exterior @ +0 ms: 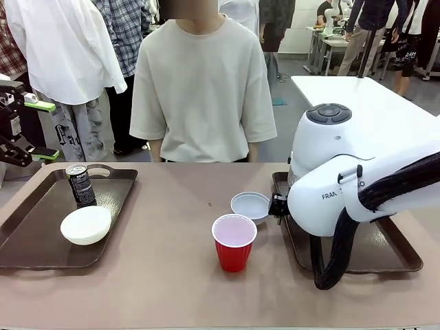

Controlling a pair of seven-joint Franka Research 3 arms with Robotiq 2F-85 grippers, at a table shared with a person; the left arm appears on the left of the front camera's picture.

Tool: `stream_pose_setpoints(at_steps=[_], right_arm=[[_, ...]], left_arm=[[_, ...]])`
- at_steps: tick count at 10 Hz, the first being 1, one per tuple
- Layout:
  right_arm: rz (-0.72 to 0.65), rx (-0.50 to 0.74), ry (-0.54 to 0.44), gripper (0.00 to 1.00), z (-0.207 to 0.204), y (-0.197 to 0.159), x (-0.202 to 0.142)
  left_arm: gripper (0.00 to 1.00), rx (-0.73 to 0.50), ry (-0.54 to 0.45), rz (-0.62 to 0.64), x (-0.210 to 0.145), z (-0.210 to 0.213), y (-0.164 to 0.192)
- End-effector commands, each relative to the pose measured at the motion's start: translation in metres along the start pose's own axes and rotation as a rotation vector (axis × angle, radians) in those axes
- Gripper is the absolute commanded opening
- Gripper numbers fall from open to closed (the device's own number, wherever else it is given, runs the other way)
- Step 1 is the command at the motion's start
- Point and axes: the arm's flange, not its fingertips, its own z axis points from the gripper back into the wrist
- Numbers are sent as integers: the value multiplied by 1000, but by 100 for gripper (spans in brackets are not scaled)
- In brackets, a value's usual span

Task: Prepare tableware on both trays.
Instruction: Pick up a Picnic Bowl from the table and place it on a Handle tray.

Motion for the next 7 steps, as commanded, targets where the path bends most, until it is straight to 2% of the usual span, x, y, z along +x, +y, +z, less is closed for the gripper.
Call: stream_pose_setpoints(at_steps=[1, 3, 4, 7], right_arm=[[-16, 30, -20, 100, -6, 23, 5], [-13, 52, -19, 100, -2, 29, 6], [2, 30, 1, 100, -1, 14, 3], [4, 42, 1, 100, 2, 18, 5]], left_arm=[[100, -7, 2, -19, 1, 2, 0], [100, -7, 2, -19, 1, 2, 0], [100, -7, 2, -19, 1, 2, 0], [100, -7, 2, -19, 1, 2, 0]])
